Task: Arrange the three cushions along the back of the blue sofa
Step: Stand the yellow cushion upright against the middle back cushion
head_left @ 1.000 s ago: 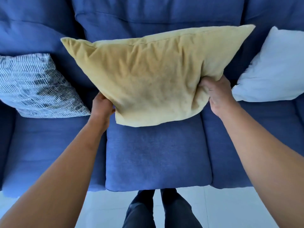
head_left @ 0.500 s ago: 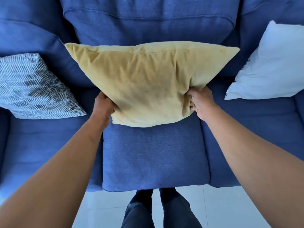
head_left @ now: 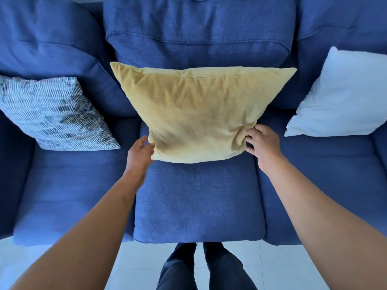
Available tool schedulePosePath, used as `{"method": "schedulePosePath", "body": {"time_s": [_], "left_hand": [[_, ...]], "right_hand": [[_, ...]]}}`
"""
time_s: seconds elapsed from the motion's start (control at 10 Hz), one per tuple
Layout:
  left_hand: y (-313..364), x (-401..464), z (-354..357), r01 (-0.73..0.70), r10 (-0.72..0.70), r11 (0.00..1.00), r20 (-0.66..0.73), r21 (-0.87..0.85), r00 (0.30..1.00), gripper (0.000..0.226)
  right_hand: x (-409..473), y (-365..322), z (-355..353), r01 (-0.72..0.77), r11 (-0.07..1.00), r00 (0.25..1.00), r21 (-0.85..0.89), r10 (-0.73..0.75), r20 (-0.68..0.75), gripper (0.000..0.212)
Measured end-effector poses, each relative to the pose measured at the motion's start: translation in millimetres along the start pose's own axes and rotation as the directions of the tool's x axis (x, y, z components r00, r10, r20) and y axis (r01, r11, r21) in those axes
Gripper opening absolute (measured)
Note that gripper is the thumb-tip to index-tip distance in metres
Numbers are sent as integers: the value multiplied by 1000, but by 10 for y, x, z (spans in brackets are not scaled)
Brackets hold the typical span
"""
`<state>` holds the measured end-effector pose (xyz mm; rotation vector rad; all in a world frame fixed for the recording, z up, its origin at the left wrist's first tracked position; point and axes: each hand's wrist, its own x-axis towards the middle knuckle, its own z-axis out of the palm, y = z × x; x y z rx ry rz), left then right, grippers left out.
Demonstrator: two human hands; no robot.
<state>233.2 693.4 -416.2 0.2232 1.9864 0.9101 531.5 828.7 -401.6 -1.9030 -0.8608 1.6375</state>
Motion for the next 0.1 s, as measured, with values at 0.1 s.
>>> {"method": "schedulePosePath", "body": {"time_s": [0.1], "left_hand": [[-461,-548,-132,44,-43,997,-23,65,999,53]], "right_hand": [[-302,107,-187,22,999,1000,48,-23,15,60]]}}
